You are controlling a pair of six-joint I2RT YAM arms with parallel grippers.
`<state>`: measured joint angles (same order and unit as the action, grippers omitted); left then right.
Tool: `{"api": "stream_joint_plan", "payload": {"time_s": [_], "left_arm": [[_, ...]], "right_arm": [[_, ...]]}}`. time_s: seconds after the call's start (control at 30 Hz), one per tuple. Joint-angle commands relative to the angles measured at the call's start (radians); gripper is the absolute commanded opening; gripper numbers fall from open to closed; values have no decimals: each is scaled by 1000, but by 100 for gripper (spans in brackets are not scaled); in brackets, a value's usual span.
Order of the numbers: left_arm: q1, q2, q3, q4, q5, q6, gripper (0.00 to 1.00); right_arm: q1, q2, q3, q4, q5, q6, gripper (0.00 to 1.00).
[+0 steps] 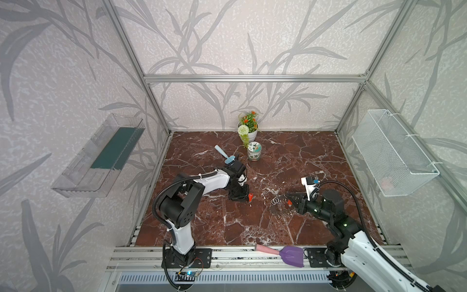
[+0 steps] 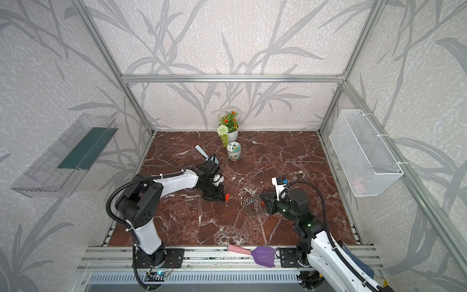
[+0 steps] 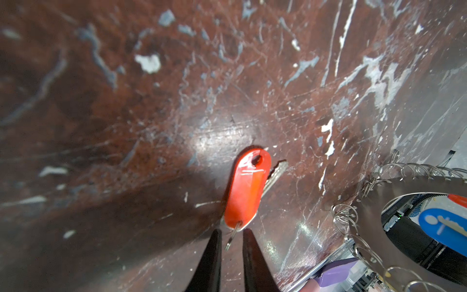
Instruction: Put the keys on the keyring
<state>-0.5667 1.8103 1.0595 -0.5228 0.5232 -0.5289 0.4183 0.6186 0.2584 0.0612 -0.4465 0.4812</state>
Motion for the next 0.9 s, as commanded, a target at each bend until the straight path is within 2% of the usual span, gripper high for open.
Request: {"api": "stream_joint_plan", "payload": {"time_s": [0.0, 0.6, 0.87], "left_arm": [[1, 8, 2, 5, 5, -5, 16], [1, 17, 2, 2, 8, -4, 8], [0, -36, -8, 9, -6, -15, 0]], "right_arm": [[5, -4, -8, 3, -9, -9, 0], [5, -2, -15, 2, -6, -10, 0], [5, -5, -15, 10, -3, -13, 0]]}}
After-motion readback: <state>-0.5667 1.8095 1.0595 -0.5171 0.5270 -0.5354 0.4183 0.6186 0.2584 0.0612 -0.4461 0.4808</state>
